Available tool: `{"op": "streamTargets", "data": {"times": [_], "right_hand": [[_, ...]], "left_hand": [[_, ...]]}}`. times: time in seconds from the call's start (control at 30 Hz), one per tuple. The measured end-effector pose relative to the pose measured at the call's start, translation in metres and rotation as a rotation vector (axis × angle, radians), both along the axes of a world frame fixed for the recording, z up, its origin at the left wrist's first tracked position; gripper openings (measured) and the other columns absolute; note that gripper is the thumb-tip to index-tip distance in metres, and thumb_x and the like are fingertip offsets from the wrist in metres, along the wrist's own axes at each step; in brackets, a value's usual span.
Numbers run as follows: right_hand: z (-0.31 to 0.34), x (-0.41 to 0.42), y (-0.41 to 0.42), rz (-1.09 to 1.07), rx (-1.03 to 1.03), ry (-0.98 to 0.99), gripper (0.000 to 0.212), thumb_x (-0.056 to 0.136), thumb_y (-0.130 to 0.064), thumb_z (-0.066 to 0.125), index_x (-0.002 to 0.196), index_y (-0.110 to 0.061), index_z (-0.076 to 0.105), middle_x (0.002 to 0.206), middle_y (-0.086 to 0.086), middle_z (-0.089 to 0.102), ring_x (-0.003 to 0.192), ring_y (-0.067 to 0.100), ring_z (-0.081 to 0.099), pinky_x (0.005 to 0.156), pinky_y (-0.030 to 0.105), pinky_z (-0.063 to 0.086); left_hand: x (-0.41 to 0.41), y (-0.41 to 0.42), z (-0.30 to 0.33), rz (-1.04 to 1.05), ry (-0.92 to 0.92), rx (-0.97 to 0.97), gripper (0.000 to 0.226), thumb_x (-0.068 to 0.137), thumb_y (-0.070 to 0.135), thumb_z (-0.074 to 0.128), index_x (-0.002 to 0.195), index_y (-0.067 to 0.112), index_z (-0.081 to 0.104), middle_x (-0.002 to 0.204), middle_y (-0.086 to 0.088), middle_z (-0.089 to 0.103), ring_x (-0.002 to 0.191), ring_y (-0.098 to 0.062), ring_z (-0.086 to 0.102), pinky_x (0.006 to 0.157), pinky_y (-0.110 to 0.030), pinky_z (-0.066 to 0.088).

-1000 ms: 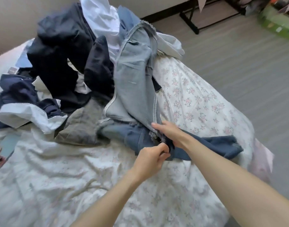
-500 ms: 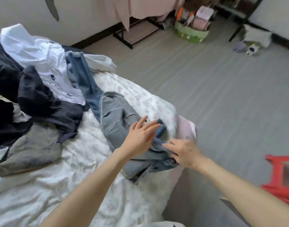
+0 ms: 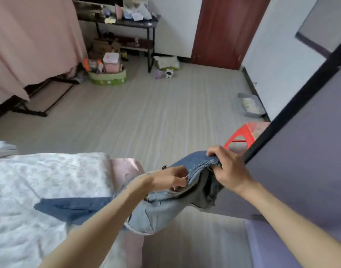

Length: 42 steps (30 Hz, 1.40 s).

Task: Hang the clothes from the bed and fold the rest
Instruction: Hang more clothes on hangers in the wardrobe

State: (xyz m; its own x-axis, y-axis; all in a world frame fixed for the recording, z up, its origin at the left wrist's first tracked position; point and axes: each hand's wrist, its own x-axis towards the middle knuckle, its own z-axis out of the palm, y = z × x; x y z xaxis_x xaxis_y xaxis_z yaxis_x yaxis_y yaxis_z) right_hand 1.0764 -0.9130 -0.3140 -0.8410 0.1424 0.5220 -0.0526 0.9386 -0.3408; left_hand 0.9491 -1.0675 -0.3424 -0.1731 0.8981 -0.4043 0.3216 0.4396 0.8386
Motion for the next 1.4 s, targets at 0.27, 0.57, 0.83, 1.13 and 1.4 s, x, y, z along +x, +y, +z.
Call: {"op": "streamTargets", "data": {"times": [0.27,0.57,0.83,1.13,1.4], "right_hand": [[0.025,0.174,0.107,-0.46,-0.002,-0.237,0.032,0.075,0.005,0.06,0.104,-0.01,0.062,0.099,0.006,0.069,0.085,0.029,0.065,0.069,0.036,0.047],[0.059,0.272,0.162,-0.833,-0.206,-0.66,0.033,0.099,-0.021,0.035,0.129,-0.011,0.043,0.102,0.013,0.055,0.09,0.031,0.055,0.066,0.034,0.039],[0.069,0.326,0.204,-1.202,-0.099,-0.44,0.028,0.094,-0.019,0.044,0.121,-0.022,0.044,0.118,0.004,0.061,0.101,0.029,0.058,0.069,0.031,0.031],[0.053,0.364,0.283,-1.05,-0.558,-0.383,0.034,0.092,-0.037,0.055,0.095,-0.004,0.057,0.08,0.004,0.056,0.072,0.015,0.048,0.064,0.029,0.034],[0.066,0.373,0.349,-1.095,-1.053,0.503,0.024,0.095,-0.019,0.051,0.112,-0.006,0.061,0.092,0.001,0.066,0.074,0.009,0.06,0.058,0.012,0.049]], "left_hand": [[0.109,0.144,0.026,-0.022,0.847,0.117,0.024,0.093,0.034,0.048,0.087,0.017,0.064,0.098,-0.012,0.068,0.093,-0.035,0.059,0.065,-0.03,0.037],[0.207,0.254,0.102,0.071,1.12,0.678,0.021,0.095,0.026,0.043,0.11,0.015,0.051,0.083,-0.014,0.069,0.076,-0.04,0.063,0.057,-0.033,0.034],[0.231,0.323,0.102,-0.208,0.958,0.476,0.051,0.084,0.0,0.042,0.13,0.019,0.035,0.118,-0.011,0.057,0.094,-0.038,0.057,0.067,-0.037,0.043],[0.265,0.433,0.146,-0.267,0.204,0.549,0.02,0.076,-0.006,0.053,0.076,0.01,0.065,0.064,-0.002,0.061,0.042,-0.008,0.06,0.049,-0.019,0.054],[0.284,0.502,0.151,-0.285,0.387,0.635,0.019,0.072,0.008,0.058,0.064,0.025,0.06,0.069,0.0,0.066,0.064,-0.021,0.061,0.064,-0.027,0.053]]}}
